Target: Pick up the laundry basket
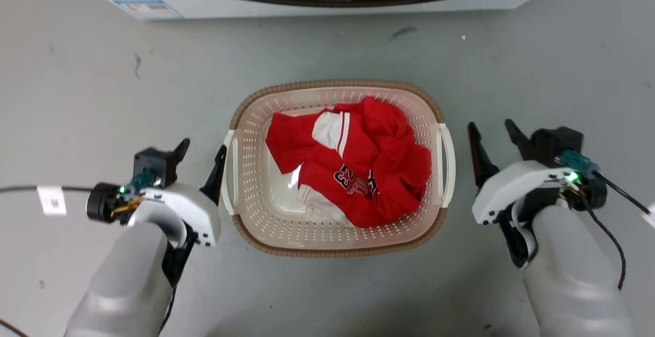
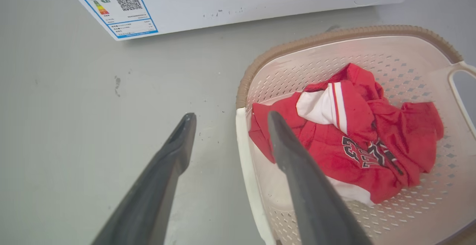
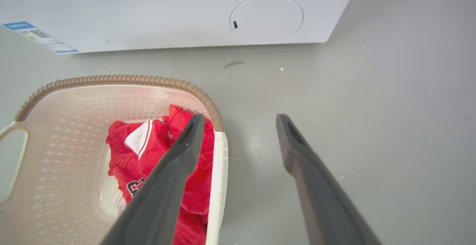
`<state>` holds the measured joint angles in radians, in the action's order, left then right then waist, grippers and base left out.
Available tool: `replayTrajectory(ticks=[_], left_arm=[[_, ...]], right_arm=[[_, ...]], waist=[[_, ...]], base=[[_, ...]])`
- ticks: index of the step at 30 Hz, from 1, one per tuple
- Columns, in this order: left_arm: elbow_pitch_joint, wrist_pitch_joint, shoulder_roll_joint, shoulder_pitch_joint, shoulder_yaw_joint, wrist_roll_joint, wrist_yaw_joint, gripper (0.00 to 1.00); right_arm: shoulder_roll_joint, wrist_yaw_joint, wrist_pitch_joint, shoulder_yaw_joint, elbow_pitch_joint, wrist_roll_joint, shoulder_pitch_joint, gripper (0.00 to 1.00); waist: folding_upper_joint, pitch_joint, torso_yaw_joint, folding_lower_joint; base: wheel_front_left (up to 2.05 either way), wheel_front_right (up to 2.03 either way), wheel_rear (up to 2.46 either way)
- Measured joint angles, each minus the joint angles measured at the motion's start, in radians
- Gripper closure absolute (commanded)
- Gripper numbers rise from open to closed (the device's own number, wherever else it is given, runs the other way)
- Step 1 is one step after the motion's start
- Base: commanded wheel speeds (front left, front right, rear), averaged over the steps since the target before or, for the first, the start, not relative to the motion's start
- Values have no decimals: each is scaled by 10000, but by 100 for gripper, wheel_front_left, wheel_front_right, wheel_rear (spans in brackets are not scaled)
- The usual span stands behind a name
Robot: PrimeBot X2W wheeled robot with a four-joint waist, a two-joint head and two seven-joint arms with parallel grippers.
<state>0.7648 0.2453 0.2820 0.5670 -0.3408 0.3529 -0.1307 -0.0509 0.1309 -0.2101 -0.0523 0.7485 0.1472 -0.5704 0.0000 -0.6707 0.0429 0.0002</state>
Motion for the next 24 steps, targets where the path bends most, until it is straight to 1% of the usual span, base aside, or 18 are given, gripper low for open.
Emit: replayTrajectory(ticks=[3, 6, 9, 12, 19, 24], left_arm=[[562, -249, 174, 703, -922, 598, 0, 0], [930, -777, 290, 1139, -1929, 1220, -2, 0], [1285, -1444, 535, 1492, -2715, 1896, 0, 0], [1394, -1659, 738, 1857, -3315, 2405, 0, 0], [1509, -2090, 972, 2502, -4577, 3567, -2, 0], [1586, -2493, 1012, 2840, -5154, 4562, -2, 0]], right_arm=[[12, 2, 236, -359, 1039, 130, -687, 0], [6, 2, 529, -876, 1893, 391, -1313, 0], [12, 2, 838, -1227, 2623, 462, -1843, 0], [8, 2, 1175, -1440, 3244, 529, -2269, 0], [21, 2, 1866, -2105, 4090, 805, -3082, 0], [10, 2, 2228, -2433, 4387, 1216, -3418, 0]], waist=[[0, -367, 4, 0], [0, -682, -23, 0], [0, -936, -60, 0], [0, -1141, -91, -1], [0, -1510, -160, -1], [0, -1697, -220, -1]], base=[[0, 0, 0], [0, 0, 0], [0, 0, 0], [0, 0, 0], [0, 0, 0], [0, 0, 0]])
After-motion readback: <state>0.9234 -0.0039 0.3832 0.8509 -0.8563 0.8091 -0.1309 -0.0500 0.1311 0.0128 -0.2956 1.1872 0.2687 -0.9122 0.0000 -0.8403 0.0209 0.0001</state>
